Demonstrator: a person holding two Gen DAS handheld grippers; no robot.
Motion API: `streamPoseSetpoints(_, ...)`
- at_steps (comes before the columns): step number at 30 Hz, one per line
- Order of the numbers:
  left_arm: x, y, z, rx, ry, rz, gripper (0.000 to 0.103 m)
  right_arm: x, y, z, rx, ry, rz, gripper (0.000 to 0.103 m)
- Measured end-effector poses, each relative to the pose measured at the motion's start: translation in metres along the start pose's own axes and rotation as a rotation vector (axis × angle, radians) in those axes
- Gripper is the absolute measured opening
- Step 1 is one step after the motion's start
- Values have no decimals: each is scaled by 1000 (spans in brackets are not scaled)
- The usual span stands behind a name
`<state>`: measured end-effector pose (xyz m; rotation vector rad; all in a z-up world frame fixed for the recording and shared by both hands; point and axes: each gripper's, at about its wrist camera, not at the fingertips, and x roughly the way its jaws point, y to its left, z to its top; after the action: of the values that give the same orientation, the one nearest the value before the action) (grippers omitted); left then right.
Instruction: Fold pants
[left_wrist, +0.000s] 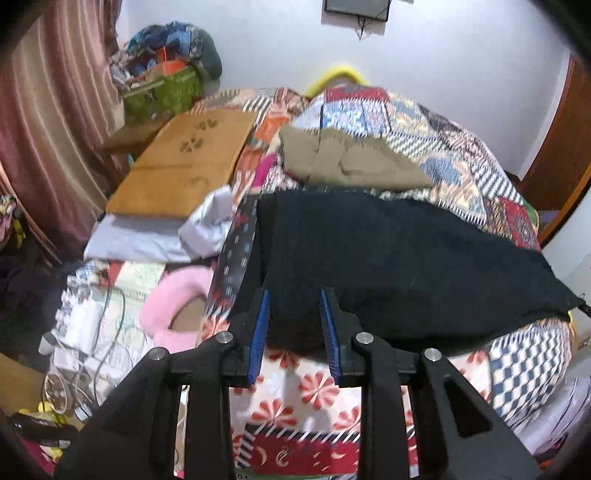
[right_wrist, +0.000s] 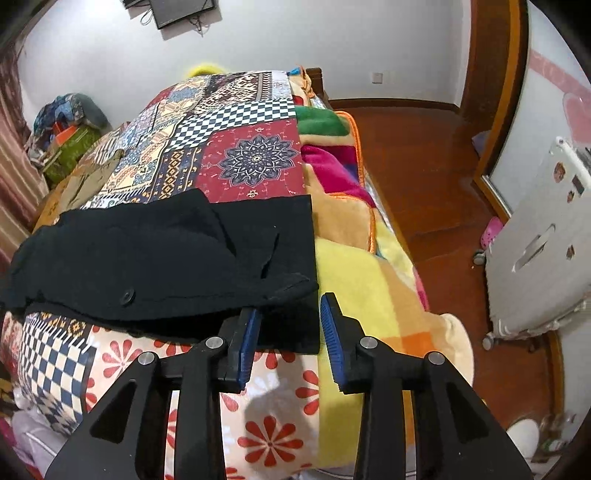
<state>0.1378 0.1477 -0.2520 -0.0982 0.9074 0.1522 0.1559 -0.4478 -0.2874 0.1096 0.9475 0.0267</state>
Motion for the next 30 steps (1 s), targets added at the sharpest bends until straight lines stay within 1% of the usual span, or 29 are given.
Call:
streamPoseSetpoints(3, -3, -19, 20, 29, -28, -9, 28, -4, -1, 2, -12, 8, 2, 31)
streamPoseSetpoints(4, -2, -28, 28, 41, -37, -20, 30, -5, -2, 1, -18, 18, 0, 33)
streamPoseSetpoints(6, 0, -43, 40, 64, -48, -43, 31, -5, -4, 1, -25, 29, -3, 37)
streamPoseSetpoints(10, 12, -75, 61, 108, -61, -87, 34, -4, -8, -4, -45, 69, -11, 39)
streamPoseSetpoints(12, 22, -91, 70, 123, -55, -114, 36, -5, -12, -8, -66, 84, -69, 40)
streamPoseSetpoints(13, 29, -99, 74, 133, -48, -127, 36, -6, -15, -9, -69, 86, -83, 40)
streamPoseSetpoints(15, 41, -115, 80, 156, -37, -136, 36, -10, -29, -8, -29, 86, -96, 41)
streamPoseSetpoints(18, 63, -140, 88, 191, -11, -150, 36, -13, -41, -1, 26, 64, -84, 41)
streamPoseSetpoints(21, 81, -161, 95, 209, 17, -177, 36, -10, -37, 18, 20, 33, -71, 41)
streamPoseSetpoints(23, 92, -177, 102, 227, 28, -191, 36, -4, -30, 34, 4, 8, -45, 41)
streamPoseSetpoints(25, 98, -191, 106, 250, 35, -201, 36, 8, -20, 49, -13, -9, -7, 41)
streamPoseSetpoints(27, 107, -210, 110, 279, 43, -211, 36, 18, -13, 57, -25, -13, 22, 41)
streamPoseSetpoints(29, 115, -220, 110, 295, 57, -224, 36, 38, -3, 63, -48, 3, 52, 41)
streamPoseSetpoints(30, 122, -227, 108, 301, 71, -235, 36, 52, 1, 64, -59, 24, 62, 41)
